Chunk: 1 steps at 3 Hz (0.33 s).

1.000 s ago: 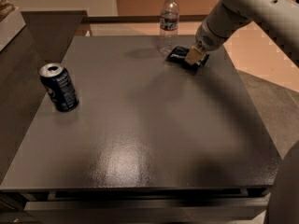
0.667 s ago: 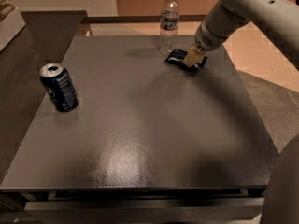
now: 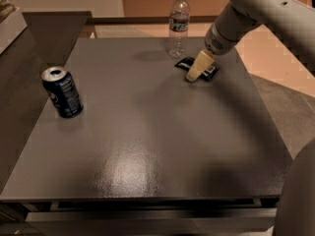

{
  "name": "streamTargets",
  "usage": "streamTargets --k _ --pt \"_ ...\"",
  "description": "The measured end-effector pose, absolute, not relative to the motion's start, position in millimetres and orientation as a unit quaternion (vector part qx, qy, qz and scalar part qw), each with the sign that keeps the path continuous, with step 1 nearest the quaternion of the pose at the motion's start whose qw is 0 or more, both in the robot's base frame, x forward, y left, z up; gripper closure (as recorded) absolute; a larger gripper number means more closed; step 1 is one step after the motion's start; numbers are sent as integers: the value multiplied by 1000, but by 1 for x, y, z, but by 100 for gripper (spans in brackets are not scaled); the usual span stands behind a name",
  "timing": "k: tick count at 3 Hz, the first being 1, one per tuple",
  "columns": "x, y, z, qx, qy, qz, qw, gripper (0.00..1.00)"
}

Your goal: Move rxbar blueberry near water bottle

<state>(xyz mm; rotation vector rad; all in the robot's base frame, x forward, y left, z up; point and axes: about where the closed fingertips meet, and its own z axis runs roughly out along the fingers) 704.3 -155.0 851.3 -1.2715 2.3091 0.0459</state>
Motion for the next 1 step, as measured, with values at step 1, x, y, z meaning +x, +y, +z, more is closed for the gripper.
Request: streamTargets --k 1 --pt "704 -155 851 -467 848 17 250 0"
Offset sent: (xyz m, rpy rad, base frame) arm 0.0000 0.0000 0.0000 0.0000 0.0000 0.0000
